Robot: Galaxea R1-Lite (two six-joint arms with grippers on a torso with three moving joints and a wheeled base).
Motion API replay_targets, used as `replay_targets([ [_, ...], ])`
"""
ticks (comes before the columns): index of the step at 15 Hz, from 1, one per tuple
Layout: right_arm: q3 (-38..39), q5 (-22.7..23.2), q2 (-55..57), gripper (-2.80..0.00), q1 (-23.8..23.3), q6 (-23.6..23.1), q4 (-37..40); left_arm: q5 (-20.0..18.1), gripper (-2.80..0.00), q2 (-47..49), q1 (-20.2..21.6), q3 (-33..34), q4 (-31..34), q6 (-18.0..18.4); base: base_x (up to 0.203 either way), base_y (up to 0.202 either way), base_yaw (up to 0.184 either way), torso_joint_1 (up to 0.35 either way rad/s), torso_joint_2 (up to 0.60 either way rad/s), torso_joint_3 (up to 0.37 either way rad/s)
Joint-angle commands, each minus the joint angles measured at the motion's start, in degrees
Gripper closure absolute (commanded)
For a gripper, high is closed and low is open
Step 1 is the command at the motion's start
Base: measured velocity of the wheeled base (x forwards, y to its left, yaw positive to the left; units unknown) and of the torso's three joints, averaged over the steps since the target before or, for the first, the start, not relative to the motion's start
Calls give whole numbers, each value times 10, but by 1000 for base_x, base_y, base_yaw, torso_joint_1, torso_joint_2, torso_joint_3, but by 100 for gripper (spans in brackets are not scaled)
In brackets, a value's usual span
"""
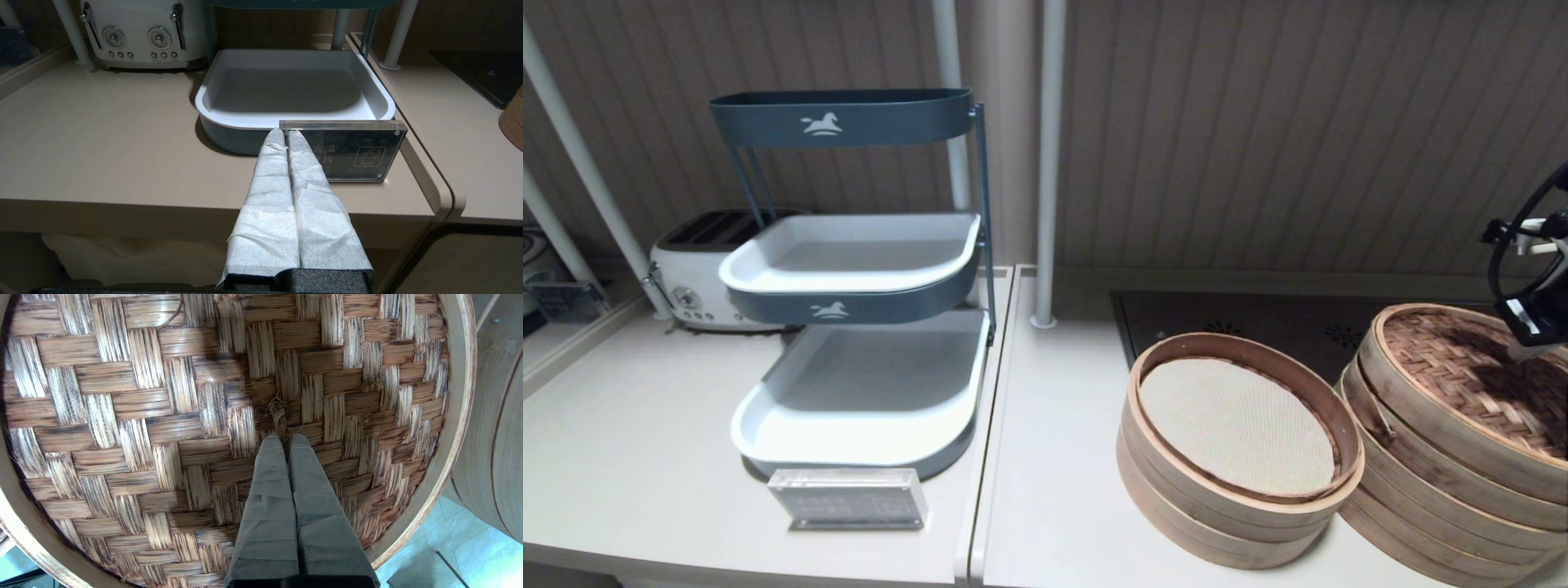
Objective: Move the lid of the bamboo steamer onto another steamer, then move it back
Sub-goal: Put the steamer
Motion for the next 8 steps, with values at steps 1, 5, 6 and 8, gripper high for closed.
replay_targets([
  [1,5,0,-3,0,2,-1,4,0,0,-1,0,16,0,0,0,0,0,0,0,0],
  [5,6,0,-2,0,3,0,6,0,0,-1,0,16,0,0,0,0,0,0,0,0],
  [6,5,0,2,0,2,0,4,-1,0,-2,0,16,0,1,0,0,0,0,0,0],
  [8,2,0,8,0,1,0,3,-1,0,-2,0,16,0,0,0,0,0,0,0,0],
])
